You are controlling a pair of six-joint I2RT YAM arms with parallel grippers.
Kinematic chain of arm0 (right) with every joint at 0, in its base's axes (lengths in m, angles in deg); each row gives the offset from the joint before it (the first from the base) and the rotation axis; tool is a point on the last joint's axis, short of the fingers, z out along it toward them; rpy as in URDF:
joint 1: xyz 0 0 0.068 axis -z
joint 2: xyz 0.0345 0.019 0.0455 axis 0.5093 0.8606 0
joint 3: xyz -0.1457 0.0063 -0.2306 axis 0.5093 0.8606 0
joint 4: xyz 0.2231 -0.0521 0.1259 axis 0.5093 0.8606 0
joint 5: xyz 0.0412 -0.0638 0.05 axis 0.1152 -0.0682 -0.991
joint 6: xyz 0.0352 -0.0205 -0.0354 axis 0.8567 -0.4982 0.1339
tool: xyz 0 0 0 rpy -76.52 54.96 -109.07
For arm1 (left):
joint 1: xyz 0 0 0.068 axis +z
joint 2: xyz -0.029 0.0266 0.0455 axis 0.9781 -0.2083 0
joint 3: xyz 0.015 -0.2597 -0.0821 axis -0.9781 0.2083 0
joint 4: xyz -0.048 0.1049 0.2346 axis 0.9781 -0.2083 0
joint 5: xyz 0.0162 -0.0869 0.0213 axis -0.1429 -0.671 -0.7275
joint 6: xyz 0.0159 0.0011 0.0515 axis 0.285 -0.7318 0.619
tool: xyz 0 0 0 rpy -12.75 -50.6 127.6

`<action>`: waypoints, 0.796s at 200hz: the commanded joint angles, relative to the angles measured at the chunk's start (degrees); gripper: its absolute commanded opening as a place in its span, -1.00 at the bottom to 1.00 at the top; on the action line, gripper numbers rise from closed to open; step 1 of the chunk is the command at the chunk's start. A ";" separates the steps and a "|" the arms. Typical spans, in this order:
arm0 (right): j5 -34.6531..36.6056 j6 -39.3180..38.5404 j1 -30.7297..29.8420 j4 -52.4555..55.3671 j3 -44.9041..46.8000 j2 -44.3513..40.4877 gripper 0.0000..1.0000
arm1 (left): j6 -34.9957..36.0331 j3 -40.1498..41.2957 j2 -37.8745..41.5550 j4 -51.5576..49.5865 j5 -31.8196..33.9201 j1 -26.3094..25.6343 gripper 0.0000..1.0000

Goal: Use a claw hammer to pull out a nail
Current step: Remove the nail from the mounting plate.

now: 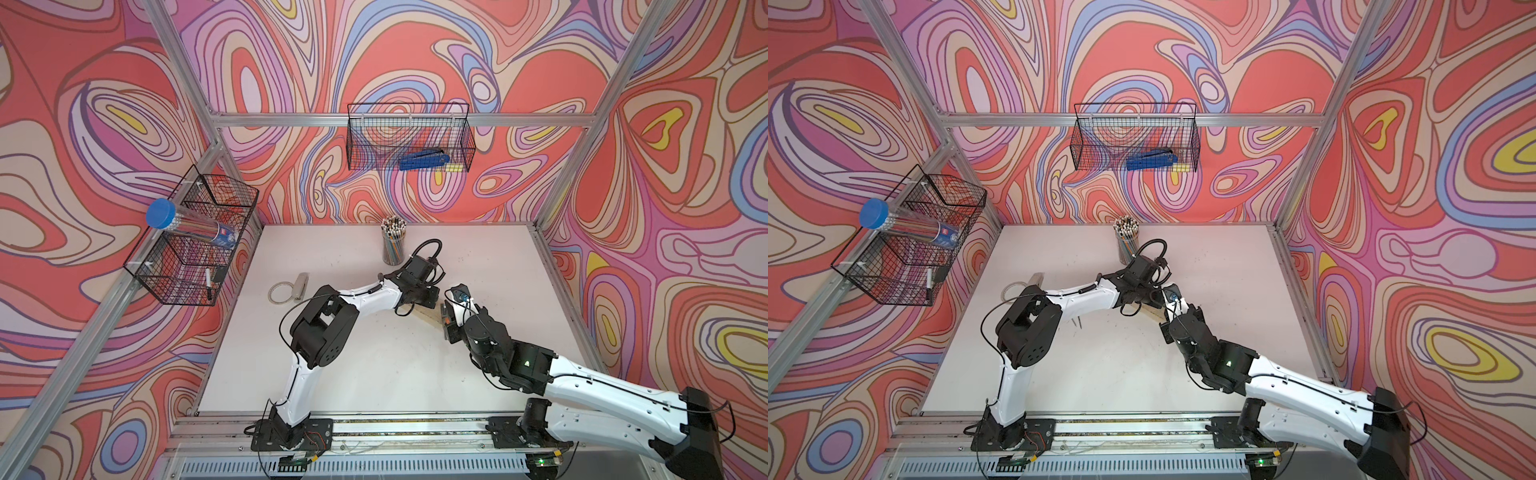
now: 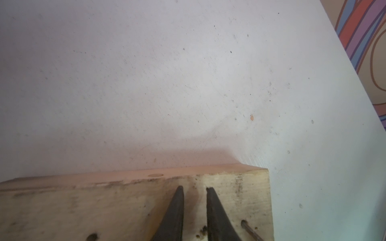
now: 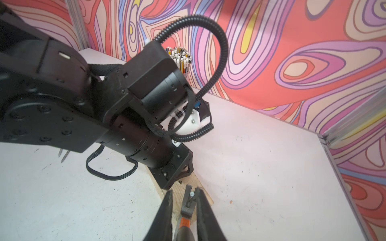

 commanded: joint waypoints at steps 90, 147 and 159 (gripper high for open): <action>6.70 8.28 -2.25 -5.57 4.86 -6.61 -1.00 | -0.62 10.57 -17.86 -27.24 9.19 1.99 -0.55; 7.78 -15.41 -2.26 -23.97 -3.25 -12.30 -1.00 | -0.75 10.75 -18.11 -27.16 9.17 1.98 -0.56; 7.50 -18.36 -2.25 -25.84 -4.14 -12.62 -1.00 | -0.77 10.83 -18.03 -27.09 9.26 1.99 -0.56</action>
